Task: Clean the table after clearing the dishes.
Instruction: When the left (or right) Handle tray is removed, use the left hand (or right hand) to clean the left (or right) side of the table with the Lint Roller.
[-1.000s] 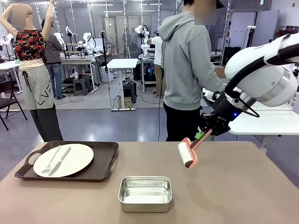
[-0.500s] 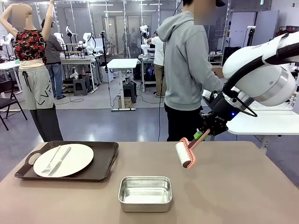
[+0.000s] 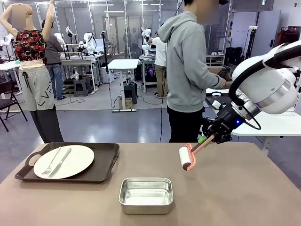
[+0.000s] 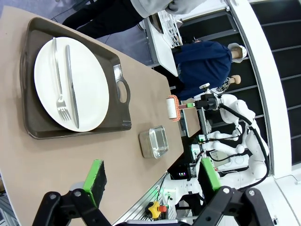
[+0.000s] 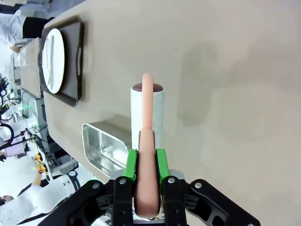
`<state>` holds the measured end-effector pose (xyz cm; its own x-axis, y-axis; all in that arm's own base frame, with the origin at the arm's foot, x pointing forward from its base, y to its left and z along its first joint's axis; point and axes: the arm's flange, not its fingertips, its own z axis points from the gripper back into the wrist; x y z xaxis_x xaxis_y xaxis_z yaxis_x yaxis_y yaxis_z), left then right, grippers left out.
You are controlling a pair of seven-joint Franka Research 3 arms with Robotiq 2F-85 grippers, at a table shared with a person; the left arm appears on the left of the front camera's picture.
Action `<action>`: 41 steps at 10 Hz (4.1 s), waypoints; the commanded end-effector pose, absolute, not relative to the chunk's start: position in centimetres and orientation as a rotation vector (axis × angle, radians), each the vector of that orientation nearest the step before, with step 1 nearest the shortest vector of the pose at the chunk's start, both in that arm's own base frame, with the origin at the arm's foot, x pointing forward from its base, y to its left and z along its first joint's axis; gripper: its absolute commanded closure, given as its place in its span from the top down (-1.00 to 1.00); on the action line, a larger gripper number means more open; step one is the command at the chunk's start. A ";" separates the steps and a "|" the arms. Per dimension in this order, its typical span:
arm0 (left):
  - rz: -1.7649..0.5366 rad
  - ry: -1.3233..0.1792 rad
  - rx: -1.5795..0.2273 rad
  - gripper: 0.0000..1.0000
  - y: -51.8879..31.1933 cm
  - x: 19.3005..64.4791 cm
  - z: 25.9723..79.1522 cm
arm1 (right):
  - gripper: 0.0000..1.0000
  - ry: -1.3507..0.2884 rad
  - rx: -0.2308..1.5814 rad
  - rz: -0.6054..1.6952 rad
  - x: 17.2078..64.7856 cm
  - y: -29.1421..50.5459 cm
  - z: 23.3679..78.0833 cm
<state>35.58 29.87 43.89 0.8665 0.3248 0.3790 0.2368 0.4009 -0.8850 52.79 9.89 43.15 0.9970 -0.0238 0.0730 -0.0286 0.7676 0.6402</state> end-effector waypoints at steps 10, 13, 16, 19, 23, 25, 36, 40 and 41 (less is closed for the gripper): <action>0.055 -0.559 -1.172 1.00 30.0 35.4 44.1 | -0.59 -0.019 0.780 -0.089 57.6 9.3 35.6; 0.055 -0.559 -1.172 1.00 30.0 35.4 44.1 | -0.59 -0.032 0.775 -0.082 56.6 7.6 33.7; 0.055 -0.559 -1.172 1.00 30.0 35.4 44.1 | -0.59 -0.057 0.770 -0.098 56.0 4.6 33.2; 0.055 -0.559 -1.172 1.00 30.0 35.4 44.1 | -0.59 -0.065 0.724 -0.103 55.9 0.4 33.1; 0.055 -0.559 -1.172 1.00 30.0 35.4 44.1 | -0.59 -0.033 0.682 -0.104 56.4 -6.3 33.0; 0.055 -0.559 -1.172 1.00 30.0 35.4 44.1 | -0.59 -0.036 0.663 -0.156 56.7 -9.8 33.0; 0.055 -0.559 -1.172 1.00 30.0 35.4 44.1 | -0.59 -0.025 0.402 -0.328 53.8 -19.6 38.9; 0.055 -0.559 -1.172 1.00 30.0 35.4 44.1 | -0.59 -0.059 0.323 -0.275 51.5 -17.3 44.0; 0.055 -0.559 -1.172 1.00 30.0 35.4 44.1 | -0.59 -0.064 0.300 -0.270 50.9 -16.7 44.9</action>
<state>35.57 29.88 43.89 0.8664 0.3251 0.3790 0.2367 0.4010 -0.8850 52.28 -18.13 44.31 0.9706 -0.2402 0.0122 0.2210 0.9107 0.3490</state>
